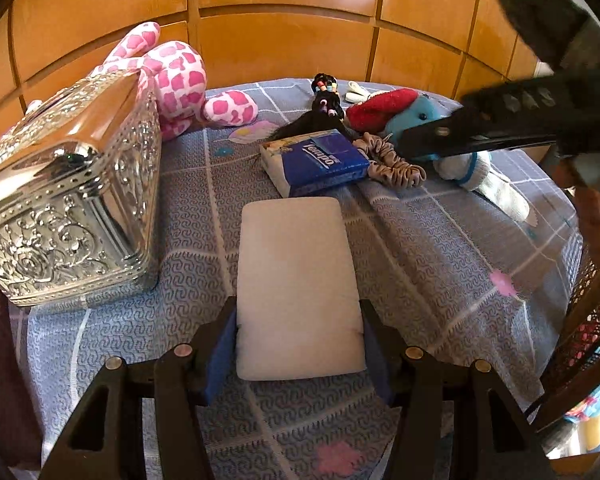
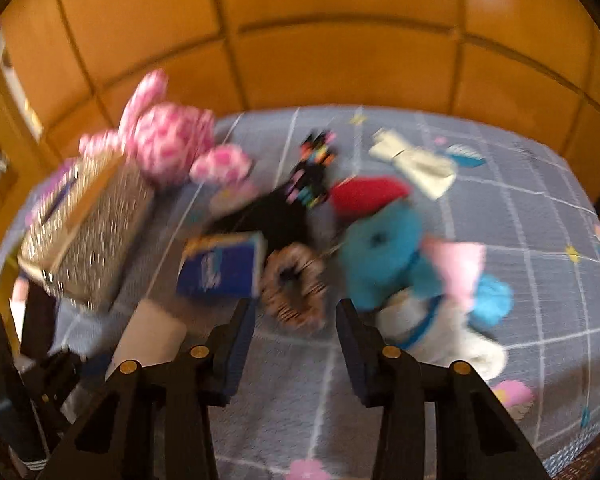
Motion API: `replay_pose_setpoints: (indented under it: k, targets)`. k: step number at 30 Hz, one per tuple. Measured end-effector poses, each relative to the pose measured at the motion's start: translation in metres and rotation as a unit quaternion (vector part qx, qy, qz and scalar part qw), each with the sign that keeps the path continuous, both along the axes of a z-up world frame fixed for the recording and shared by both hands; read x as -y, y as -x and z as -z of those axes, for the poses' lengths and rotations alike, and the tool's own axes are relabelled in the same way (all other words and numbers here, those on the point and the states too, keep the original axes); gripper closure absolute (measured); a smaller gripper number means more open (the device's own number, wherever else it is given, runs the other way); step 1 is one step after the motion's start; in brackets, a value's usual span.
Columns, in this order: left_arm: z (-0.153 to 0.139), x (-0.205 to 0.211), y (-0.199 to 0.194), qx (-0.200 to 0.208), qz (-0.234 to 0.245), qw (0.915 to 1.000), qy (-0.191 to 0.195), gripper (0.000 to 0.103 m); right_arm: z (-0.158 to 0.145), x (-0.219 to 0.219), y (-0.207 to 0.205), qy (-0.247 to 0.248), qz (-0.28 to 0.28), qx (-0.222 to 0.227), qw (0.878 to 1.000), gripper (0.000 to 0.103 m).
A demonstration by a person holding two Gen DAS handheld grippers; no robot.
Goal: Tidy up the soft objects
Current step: 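Grasp the blue Tempo tissue pack with the right gripper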
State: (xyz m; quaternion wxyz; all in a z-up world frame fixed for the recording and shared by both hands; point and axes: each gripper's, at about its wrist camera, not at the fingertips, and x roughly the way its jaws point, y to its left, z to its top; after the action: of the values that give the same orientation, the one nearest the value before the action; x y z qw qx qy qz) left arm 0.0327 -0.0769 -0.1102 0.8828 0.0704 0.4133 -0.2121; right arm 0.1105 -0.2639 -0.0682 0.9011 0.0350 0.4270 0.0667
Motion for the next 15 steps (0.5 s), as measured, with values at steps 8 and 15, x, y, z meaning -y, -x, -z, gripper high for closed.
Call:
replay_pose_setpoints:
  k: [8,15]
  targets:
    - [-0.001,-0.004,0.003,-0.001,0.001,0.9999,0.011,0.046,0.004,-0.043,-0.031,-0.031,-0.035,-0.031,0.998,0.030]
    - [-0.001,-0.009,0.005,-0.003,0.002,0.9998,0.022,0.047,0.010,-0.072,-0.061,0.022,-0.040,-0.056,0.997,0.019]
